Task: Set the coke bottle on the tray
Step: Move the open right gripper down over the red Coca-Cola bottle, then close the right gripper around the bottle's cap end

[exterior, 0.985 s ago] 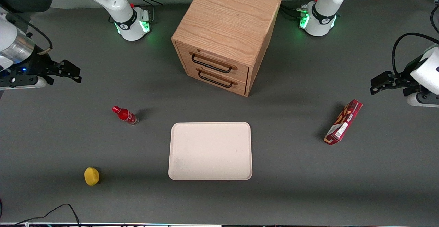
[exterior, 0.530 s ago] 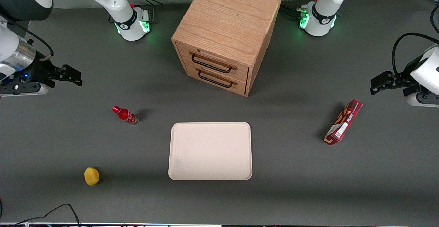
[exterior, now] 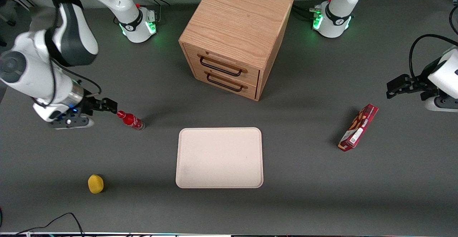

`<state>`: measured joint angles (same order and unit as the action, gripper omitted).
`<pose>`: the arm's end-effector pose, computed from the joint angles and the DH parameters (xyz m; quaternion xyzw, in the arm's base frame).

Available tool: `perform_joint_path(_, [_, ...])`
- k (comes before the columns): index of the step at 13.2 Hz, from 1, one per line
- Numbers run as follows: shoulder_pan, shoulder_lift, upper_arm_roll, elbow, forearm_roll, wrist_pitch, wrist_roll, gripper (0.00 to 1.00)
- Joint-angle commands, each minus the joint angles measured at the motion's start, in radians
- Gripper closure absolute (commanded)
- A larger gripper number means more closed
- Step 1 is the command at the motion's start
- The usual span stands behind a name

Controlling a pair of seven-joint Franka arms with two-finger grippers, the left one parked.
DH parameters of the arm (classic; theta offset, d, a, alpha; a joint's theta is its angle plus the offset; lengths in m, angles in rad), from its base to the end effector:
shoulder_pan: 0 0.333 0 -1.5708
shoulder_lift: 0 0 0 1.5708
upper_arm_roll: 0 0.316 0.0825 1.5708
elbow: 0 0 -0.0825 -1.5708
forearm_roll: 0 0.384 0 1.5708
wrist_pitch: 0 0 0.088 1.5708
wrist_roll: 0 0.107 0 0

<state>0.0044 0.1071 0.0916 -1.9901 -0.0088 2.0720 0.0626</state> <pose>0.5720 0.0536 0.4078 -0.9997 -0.0187 0.0124 0.0001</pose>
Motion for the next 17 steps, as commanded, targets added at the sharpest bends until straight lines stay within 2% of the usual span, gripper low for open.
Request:
perform_joint_path(1, [-0.011, -0.018, 0.008, -0.105, 0.013, 0.118, 0.016, 0.01])
perform_joint_path(7, [-0.012, -0.017, 0.008, -0.213, 0.013, 0.258, 0.019, 0.06])
perform_joint_path(10, [-0.012, -0.017, 0.008, -0.228, 0.012, 0.264, 0.019, 0.13])
perform_joint_path(11, [-0.012, -0.021, 0.008, -0.239, 0.012, 0.278, 0.019, 0.19])
perform_joint_path(12, [-0.012, -0.024, 0.008, -0.246, 0.012, 0.281, 0.019, 0.27])
perform_joint_path(13, [-0.012, -0.026, 0.008, -0.249, 0.012, 0.281, 0.019, 0.45])
perform_joint_path(14, [-0.012, -0.026, 0.008, -0.249, 0.013, 0.281, 0.019, 0.68])
perform_joint_path(15, [-0.012, -0.026, 0.008, -0.249, 0.012, 0.281, 0.019, 0.96])
perform_joint_path(16, [-0.012, -0.027, 0.008, -0.249, 0.012, 0.281, 0.019, 1.00])
perform_joint_path(17, [-0.012, -0.036, 0.008, -0.249, 0.012, 0.280, 0.020, 1.00])
